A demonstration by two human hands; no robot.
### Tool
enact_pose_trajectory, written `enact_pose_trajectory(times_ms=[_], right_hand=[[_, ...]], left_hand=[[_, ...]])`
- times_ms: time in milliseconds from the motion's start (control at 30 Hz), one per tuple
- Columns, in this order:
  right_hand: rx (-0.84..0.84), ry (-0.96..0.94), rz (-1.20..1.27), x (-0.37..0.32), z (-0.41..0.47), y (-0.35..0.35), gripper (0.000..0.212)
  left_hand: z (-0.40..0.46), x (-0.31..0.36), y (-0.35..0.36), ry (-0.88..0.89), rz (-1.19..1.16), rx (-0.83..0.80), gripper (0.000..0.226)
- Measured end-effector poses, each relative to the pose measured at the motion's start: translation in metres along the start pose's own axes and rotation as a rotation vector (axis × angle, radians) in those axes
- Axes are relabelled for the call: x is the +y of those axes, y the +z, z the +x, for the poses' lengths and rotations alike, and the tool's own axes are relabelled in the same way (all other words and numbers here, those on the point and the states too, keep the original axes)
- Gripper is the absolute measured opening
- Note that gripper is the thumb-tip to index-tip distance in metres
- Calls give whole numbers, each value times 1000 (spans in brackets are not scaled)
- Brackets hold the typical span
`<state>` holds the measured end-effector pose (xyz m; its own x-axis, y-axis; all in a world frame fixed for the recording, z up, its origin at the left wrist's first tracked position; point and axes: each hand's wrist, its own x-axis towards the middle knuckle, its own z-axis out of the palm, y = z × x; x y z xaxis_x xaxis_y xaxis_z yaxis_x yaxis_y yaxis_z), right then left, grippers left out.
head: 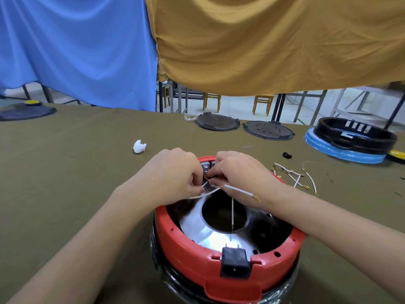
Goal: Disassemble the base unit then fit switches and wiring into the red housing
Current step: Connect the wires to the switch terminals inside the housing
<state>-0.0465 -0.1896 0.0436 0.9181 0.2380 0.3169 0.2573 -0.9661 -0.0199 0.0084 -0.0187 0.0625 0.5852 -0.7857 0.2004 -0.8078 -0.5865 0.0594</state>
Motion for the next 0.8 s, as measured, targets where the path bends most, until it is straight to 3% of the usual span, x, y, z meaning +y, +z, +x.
enact_pose_trajectory(times_ms=[367,667,800], right_hand=[[-24,25,-9,-1,1,-1,20],[38,51,-12,-4,-1,-2,19],[26,63,-21,-5,1,-4,19]], left_hand=[[2,-2,3,3,8,5,21],[5,-7,8,-23,-48,66,37],[6,-10,12,-1,-74,137,25]])
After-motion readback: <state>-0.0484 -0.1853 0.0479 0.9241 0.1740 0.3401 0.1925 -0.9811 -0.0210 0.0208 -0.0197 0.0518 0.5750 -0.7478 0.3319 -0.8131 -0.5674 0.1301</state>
